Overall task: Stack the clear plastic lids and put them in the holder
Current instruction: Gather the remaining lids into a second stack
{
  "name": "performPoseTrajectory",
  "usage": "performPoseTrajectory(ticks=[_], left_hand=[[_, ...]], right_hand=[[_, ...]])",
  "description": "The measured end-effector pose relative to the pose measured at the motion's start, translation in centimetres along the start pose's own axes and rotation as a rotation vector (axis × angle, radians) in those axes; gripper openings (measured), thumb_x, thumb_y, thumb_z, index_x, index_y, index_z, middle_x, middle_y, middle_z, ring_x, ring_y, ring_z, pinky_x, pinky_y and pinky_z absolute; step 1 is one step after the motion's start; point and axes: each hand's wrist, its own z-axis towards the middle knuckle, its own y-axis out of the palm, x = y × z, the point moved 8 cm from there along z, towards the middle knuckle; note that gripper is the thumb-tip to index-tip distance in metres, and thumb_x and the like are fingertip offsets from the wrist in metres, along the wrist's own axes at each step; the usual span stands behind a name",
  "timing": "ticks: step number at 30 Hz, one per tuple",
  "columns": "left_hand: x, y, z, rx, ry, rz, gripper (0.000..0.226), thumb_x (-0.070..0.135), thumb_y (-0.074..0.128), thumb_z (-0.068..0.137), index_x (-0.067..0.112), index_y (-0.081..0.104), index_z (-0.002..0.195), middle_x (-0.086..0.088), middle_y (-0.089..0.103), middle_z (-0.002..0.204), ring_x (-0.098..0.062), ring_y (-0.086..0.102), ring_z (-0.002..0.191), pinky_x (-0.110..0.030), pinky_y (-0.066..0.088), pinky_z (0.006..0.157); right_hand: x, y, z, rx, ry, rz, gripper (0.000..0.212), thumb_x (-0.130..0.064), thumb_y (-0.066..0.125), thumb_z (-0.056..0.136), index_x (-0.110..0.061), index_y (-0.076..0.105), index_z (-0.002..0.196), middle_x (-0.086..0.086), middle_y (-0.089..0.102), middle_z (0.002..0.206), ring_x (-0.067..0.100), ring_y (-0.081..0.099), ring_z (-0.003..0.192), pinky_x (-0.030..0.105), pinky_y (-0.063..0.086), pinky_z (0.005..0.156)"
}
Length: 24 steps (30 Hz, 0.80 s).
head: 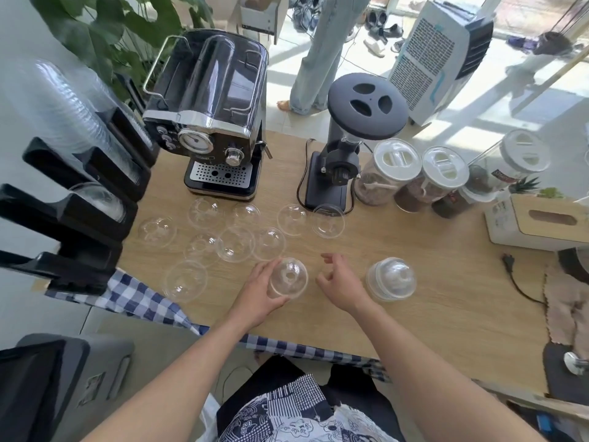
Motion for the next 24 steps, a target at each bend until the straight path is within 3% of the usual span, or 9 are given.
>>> performPoseTrajectory(ticks=[4,7,10,11,14,16,19,22,24], left_hand=[[-0.2,-0.2,-0.2,0.006,-0.004,0.014,0.104,0.03,0.092,0.09,0.031,0.031,0.174,0.011,0.035,0.17,-0.006,0.042,0.148,-0.04,0.036,0.131],[-0.1,0.0,-0.2,0.002,-0.001,0.027,0.105,0.026,0.092,0.091,0.028,0.03,0.175,0.01,0.034,0.169,-0.006,0.041,0.148,-0.036,0.035,0.131],[0.0,-0.1,0.0,-0.001,0.003,0.037,0.107,0.024,0.091,0.091,0.028,0.026,0.176,0.01,0.034,0.168,-0.009,0.043,0.151,-0.032,0.035,0.13],[0.0,-0.1,-0.1,-0.001,0.007,0.041,0.108,0.024,0.091,0.091,0.028,0.025,0.177,0.01,0.034,0.168,-0.009,0.043,0.15,-0.033,0.035,0.13],[-0.1,-0.3,-0.3,0.0,0.026,0.058,0.109,0.029,0.091,0.091,0.032,0.023,0.177,0.011,0.035,0.166,-0.007,0.042,0.149,-0.038,0.038,0.13],[-0.4,-1.0,-0.5,0.036,0.039,0.103,0.107,0.044,0.089,0.091,0.034,0.024,0.176,0.012,0.036,0.165,-0.007,0.041,0.15,-0.038,0.038,0.129],[-0.7,-3.0,-1.6,0.165,0.054,0.175,0.089,0.064,0.073,0.098,0.028,0.037,0.171,0.012,0.045,0.158,-0.005,0.046,0.144,-0.033,0.044,0.122],[-1.5,-6.2,-3.5,0.383,0.068,0.222,0.054,0.053,0.063,0.109,0.023,0.058,0.154,0.012,0.058,0.137,-0.007,0.056,0.129,-0.032,0.05,0.113],[-2.7,-8.3,-5.1,0.523,0.036,0.32,0.041,0.043,0.064,0.109,0.02,0.065,0.143,0.01,0.061,0.13,-0.012,0.057,0.122,-0.036,0.052,0.105]], right_hand=[[-1.2,-1.3,1.5,0.039,-0.013,-0.018,0.059,-0.018,0.066,0.107,-0.014,0.043,0.162,0.008,0.043,0.159,0.02,0.069,0.096,0.037,0.055,0.097],[-1.8,-2.0,2.6,0.088,-0.052,-0.069,0.061,-0.014,0.068,0.105,-0.011,0.044,0.161,0.012,0.037,0.159,0.022,0.066,0.1,0.034,0.049,0.101],[-2.2,-2.6,3.6,0.133,-0.1,-0.173,0.057,-0.015,0.07,0.103,-0.012,0.049,0.156,0.011,0.034,0.16,0.029,0.058,0.13,0.04,0.049,0.112],[-2.3,-2.8,3.7,0.141,-0.1,-0.196,0.055,-0.016,0.069,0.102,-0.015,0.05,0.154,0.009,0.035,0.158,0.029,0.058,0.131,0.044,0.052,0.11],[-3.1,-3.2,4.1,0.138,-0.095,-0.199,0.05,-0.017,0.067,0.102,-0.023,0.046,0.147,0.006,0.039,0.148,0.029,0.067,0.107,0.05,0.06,0.093],[-3.5,-3.2,4.5,0.133,-0.099,-0.231,0.051,-0.018,0.066,0.101,-0.024,0.042,0.146,0.007,0.046,0.143,0.033,0.069,0.103,0.055,0.062,0.09],[-3.3,-3.0,5.6,0.106,-0.059,-0.274,0.062,-0.019,0.062,0.101,-0.022,0.036,0.157,0.013,0.063,0.135,0.036,0.07,0.108,0.057,0.062,0.091],[-2.4,-2.8,6.4,0.076,0.017,-0.28,0.065,-0.018,0.059,0.101,-0.02,0.037,0.162,0.016,0.073,0.116,0.038,0.071,0.103,0.056,0.062,0.09],[-2.2,-2.5,6.6,0.062,0.021,-0.319,0.062,-0.019,0.059,0.103,-0.019,0.043,0.162,0.016,0.075,0.117,0.039,0.071,0.108,0.054,0.061,0.093]])
